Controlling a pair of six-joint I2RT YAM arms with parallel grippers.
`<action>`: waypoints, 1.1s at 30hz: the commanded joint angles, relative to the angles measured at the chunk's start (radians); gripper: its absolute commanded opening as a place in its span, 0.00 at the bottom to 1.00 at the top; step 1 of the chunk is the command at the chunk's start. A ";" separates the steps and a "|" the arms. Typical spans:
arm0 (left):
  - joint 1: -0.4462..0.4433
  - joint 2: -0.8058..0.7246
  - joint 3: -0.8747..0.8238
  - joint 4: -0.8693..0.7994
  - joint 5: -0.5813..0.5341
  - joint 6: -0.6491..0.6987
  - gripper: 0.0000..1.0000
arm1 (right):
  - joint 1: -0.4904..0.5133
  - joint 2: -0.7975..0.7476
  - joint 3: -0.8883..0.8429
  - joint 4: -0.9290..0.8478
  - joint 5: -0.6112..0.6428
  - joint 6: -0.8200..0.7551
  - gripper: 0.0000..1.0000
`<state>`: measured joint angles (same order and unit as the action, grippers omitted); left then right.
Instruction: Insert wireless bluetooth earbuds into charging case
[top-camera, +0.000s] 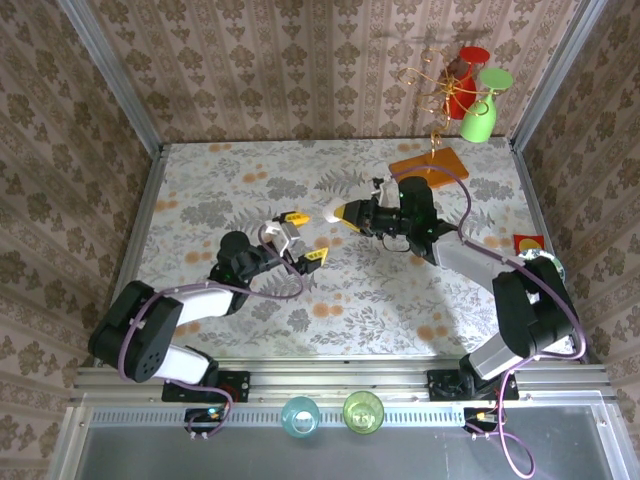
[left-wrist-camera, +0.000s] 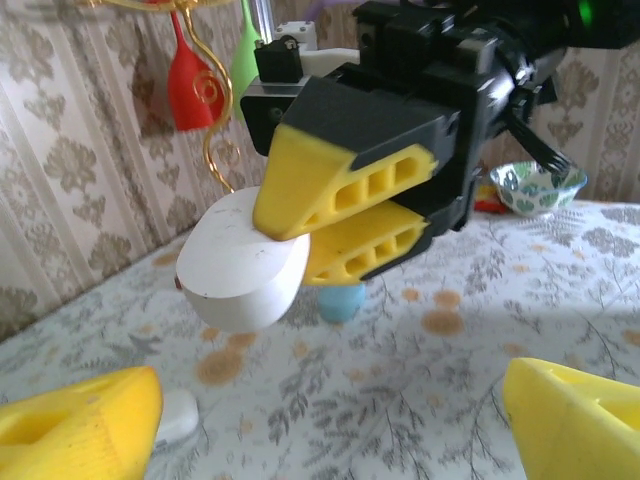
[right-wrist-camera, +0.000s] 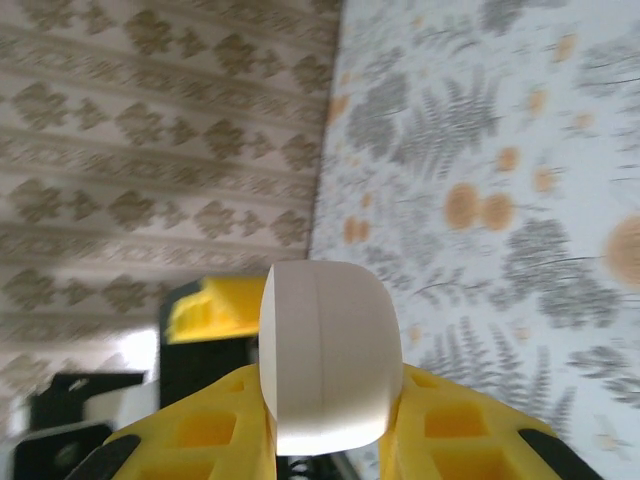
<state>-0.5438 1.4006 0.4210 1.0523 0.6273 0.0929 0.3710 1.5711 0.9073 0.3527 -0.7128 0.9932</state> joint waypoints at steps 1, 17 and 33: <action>-0.013 -0.037 -0.010 -0.178 -0.033 0.094 0.89 | -0.024 0.066 -0.019 -0.097 0.090 -0.104 0.27; -0.028 0.012 0.071 -0.403 -0.054 0.147 0.92 | -0.039 0.250 -0.043 -0.231 0.298 -0.173 0.35; 0.080 -0.130 0.057 -0.431 -0.411 0.044 0.94 | -0.046 -0.166 -0.052 -0.514 0.890 -0.553 0.93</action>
<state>-0.4915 1.3243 0.4747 0.6418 0.3447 0.1703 0.3332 1.5108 0.8730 -0.0956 -0.0757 0.6025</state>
